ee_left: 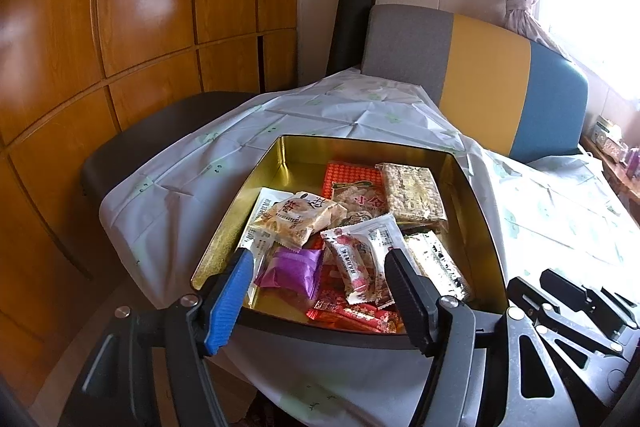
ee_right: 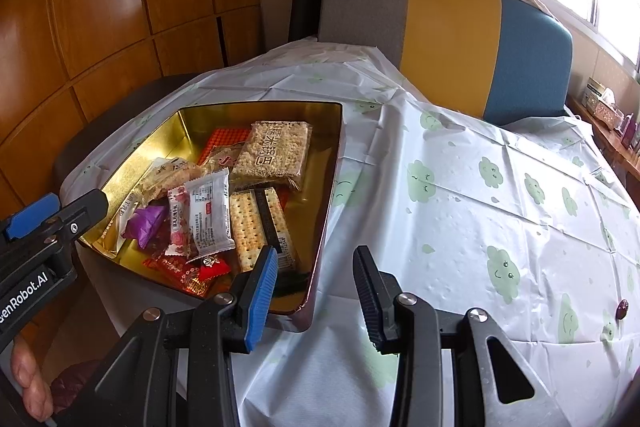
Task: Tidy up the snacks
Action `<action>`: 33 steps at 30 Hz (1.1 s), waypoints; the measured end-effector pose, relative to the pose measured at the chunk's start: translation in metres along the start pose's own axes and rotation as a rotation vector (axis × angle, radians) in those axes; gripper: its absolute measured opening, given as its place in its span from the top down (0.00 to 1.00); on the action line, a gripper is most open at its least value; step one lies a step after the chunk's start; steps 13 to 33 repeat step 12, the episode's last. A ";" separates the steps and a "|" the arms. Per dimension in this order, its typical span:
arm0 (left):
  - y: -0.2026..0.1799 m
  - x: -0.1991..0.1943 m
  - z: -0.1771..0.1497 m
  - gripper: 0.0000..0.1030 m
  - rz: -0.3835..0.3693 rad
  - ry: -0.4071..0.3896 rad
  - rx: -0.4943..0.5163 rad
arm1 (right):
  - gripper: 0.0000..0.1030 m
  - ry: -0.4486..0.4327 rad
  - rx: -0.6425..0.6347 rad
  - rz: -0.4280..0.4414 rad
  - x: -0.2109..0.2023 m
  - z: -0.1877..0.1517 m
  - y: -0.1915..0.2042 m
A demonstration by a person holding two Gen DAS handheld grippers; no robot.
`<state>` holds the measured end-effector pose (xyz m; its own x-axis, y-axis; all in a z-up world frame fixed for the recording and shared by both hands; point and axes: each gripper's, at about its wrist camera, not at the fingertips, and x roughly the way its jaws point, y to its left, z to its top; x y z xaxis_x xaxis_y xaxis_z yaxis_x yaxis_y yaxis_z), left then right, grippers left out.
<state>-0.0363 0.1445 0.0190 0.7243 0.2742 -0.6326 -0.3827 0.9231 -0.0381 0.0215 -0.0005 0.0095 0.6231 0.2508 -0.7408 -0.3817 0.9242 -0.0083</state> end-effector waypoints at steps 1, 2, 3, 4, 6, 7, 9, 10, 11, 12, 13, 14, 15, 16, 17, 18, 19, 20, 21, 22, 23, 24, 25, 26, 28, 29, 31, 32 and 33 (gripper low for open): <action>0.000 0.000 0.000 0.33 -0.001 0.000 -0.002 | 0.61 0.000 -0.001 -0.001 0.000 0.000 0.000; 0.000 0.000 0.000 0.33 -0.003 0.000 -0.002 | 0.61 0.001 -0.001 -0.002 0.000 0.000 0.000; -0.001 0.000 0.000 0.33 -0.001 -0.002 -0.001 | 0.61 0.002 0.000 -0.002 0.001 0.000 0.000; -0.001 0.000 0.000 0.33 0.002 -0.004 0.000 | 0.61 0.003 0.000 -0.002 0.001 0.000 0.000; -0.002 -0.002 0.000 0.33 0.005 -0.025 0.008 | 0.61 0.003 0.001 -0.003 0.001 -0.001 -0.001; -0.002 -0.003 0.000 0.33 0.007 -0.038 0.010 | 0.61 0.005 0.001 -0.004 0.002 -0.001 -0.001; -0.002 -0.006 0.001 0.34 0.005 -0.060 0.007 | 0.61 0.006 0.004 -0.005 0.003 -0.002 -0.002; -0.002 -0.006 0.002 0.34 0.010 -0.065 0.009 | 0.61 0.007 0.007 -0.005 0.003 -0.002 -0.003; -0.002 -0.006 0.002 0.34 0.014 -0.067 0.013 | 0.61 0.008 0.011 -0.006 0.004 -0.002 -0.004; -0.001 -0.005 0.003 0.33 0.009 -0.063 0.010 | 0.61 0.008 0.012 -0.007 0.004 -0.002 -0.005; -0.001 -0.005 0.003 0.33 0.009 -0.063 0.010 | 0.61 0.008 0.012 -0.007 0.004 -0.002 -0.005; -0.001 -0.005 0.003 0.33 0.009 -0.063 0.010 | 0.61 0.008 0.012 -0.007 0.004 -0.002 -0.005; -0.001 -0.005 0.003 0.33 0.009 -0.063 0.010 | 0.61 0.008 0.012 -0.007 0.004 -0.002 -0.005; -0.001 -0.005 0.003 0.33 0.009 -0.063 0.010 | 0.61 0.008 0.012 -0.007 0.004 -0.002 -0.005; -0.001 -0.005 0.003 0.33 0.009 -0.063 0.010 | 0.61 0.008 0.012 -0.007 0.004 -0.002 -0.005; -0.001 -0.005 0.003 0.33 0.009 -0.063 0.010 | 0.61 0.008 0.012 -0.007 0.004 -0.002 -0.005; -0.001 -0.005 0.003 0.33 0.009 -0.063 0.010 | 0.61 0.008 0.012 -0.007 0.004 -0.002 -0.005; -0.001 -0.005 0.003 0.33 0.009 -0.063 0.010 | 0.61 0.008 0.012 -0.007 0.004 -0.002 -0.005; -0.001 -0.005 0.003 0.33 0.009 -0.063 0.010 | 0.61 0.008 0.012 -0.007 0.004 -0.002 -0.005; -0.001 -0.005 0.003 0.33 0.009 -0.063 0.010 | 0.61 0.008 0.012 -0.007 0.004 -0.002 -0.005; -0.001 -0.005 0.003 0.33 0.009 -0.063 0.010 | 0.61 0.008 0.012 -0.007 0.004 -0.002 -0.005; -0.001 -0.005 0.003 0.33 0.009 -0.063 0.010 | 0.61 0.008 0.012 -0.007 0.004 -0.002 -0.005; -0.001 -0.005 0.003 0.33 0.009 -0.063 0.010 | 0.61 0.008 0.012 -0.007 0.004 -0.002 -0.005; -0.001 -0.005 0.003 0.33 0.009 -0.063 0.010 | 0.61 0.008 0.012 -0.007 0.004 -0.002 -0.005; -0.001 -0.005 0.003 0.33 0.009 -0.063 0.010 | 0.61 0.008 0.012 -0.007 0.004 -0.002 -0.005; -0.001 -0.005 0.003 0.33 0.009 -0.063 0.010 | 0.61 0.008 0.012 -0.007 0.004 -0.002 -0.005; -0.001 -0.005 0.003 0.33 0.009 -0.063 0.010 | 0.61 0.008 0.012 -0.007 0.004 -0.002 -0.005; -0.001 -0.005 0.003 0.33 0.009 -0.063 0.010 | 0.61 0.008 0.012 -0.007 0.004 -0.002 -0.005; -0.001 -0.005 0.003 0.33 0.009 -0.063 0.010 | 0.61 0.008 0.012 -0.007 0.004 -0.002 -0.005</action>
